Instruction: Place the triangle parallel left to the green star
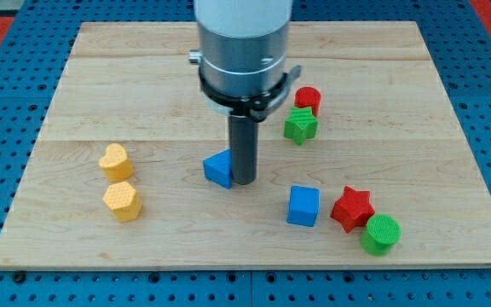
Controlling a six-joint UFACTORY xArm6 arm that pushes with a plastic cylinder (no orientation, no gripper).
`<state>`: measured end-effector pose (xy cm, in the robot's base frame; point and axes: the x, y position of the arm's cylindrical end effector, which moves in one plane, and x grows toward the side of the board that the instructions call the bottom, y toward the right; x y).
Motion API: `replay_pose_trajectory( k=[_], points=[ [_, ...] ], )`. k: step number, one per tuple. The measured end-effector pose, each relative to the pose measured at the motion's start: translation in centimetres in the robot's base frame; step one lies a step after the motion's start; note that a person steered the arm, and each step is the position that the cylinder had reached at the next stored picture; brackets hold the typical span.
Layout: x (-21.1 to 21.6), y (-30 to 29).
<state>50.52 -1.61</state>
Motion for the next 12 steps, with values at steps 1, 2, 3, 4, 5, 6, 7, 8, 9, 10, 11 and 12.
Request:
replay_pose_trajectory(
  k=[1, 2, 3, 4, 5, 6, 7, 8, 9, 10, 11, 12],
  points=[
    [-2.1, -2.8],
    [-1.0, -3.6],
    [1.3, -4.9],
    [-1.7, -5.8],
    [-3.8, -5.8],
    [-5.2, -5.4],
    [-7.9, -9.0],
    [-8.3, -7.2],
    [-10.8, -6.6],
    [-13.9, -9.9],
    [-13.2, -11.6],
    [-11.2, -12.9]
  ],
)
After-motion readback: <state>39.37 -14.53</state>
